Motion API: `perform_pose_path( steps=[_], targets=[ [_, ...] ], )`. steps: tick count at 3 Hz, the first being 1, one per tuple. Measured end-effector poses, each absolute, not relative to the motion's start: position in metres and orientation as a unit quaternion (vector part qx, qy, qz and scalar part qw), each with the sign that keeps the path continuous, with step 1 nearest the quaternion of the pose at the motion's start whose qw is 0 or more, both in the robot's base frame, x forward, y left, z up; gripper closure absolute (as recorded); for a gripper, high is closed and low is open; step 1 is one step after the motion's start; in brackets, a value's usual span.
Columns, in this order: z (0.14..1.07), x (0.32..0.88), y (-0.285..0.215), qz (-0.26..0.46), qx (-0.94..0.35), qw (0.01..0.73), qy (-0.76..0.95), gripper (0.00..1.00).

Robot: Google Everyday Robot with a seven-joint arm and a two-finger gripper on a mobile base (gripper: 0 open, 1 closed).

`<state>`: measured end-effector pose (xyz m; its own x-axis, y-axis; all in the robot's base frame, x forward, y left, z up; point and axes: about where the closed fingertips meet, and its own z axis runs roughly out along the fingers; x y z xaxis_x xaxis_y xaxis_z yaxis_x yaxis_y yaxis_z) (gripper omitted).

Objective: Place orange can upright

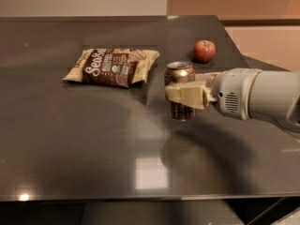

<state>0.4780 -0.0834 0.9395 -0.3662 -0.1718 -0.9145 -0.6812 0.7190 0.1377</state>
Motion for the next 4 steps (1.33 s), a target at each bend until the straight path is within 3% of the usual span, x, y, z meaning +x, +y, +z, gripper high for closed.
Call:
perform_pose_path(
  steps=[4],
  targets=[
    [0.9327,0.4849,-0.0868,0.183,-0.436,0.580,0.663,1.00]
  ],
)
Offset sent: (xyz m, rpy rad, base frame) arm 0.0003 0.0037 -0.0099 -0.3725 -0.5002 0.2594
